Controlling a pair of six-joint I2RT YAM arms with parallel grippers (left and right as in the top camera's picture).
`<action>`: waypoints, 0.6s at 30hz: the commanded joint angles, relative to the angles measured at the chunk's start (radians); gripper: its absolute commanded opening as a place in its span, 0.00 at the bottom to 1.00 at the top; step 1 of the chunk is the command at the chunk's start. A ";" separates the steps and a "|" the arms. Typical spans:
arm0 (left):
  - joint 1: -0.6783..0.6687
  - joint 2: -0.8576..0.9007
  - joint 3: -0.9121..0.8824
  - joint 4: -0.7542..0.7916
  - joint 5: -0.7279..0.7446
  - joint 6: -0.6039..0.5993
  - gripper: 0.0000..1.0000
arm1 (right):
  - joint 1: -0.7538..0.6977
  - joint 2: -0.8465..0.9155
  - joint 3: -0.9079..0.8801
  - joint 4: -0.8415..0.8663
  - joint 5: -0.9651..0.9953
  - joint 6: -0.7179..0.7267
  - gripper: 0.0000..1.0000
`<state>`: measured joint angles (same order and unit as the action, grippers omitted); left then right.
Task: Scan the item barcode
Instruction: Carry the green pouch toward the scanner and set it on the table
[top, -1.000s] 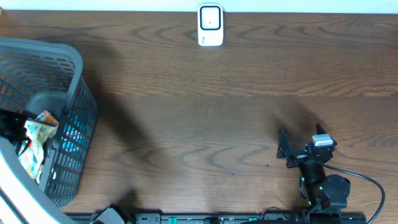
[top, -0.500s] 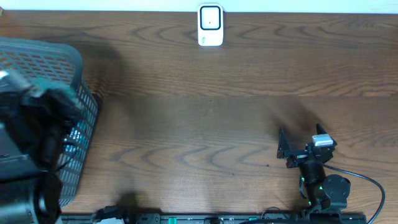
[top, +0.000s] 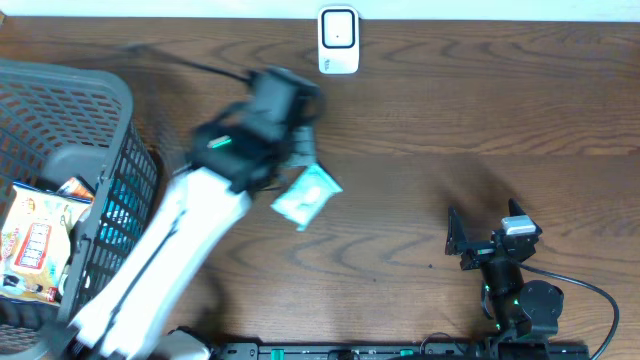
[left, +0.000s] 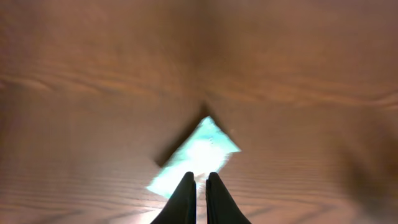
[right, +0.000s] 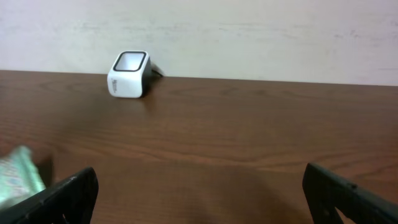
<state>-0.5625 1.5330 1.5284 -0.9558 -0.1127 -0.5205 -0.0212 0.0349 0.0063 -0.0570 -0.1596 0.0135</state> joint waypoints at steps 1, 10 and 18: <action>-0.048 0.139 -0.010 0.027 -0.093 -0.156 0.07 | 0.009 -0.003 -0.001 -0.004 0.003 -0.011 0.99; -0.056 0.310 -0.010 0.120 -0.052 -0.209 0.07 | 0.009 -0.003 -0.001 -0.004 0.003 -0.011 0.99; -0.057 0.339 -0.042 0.093 0.131 0.163 0.69 | 0.009 -0.003 -0.001 -0.004 0.003 -0.011 0.99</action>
<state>-0.6189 1.8469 1.5143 -0.8440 -0.0891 -0.5713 -0.0212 0.0349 0.0063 -0.0574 -0.1596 0.0135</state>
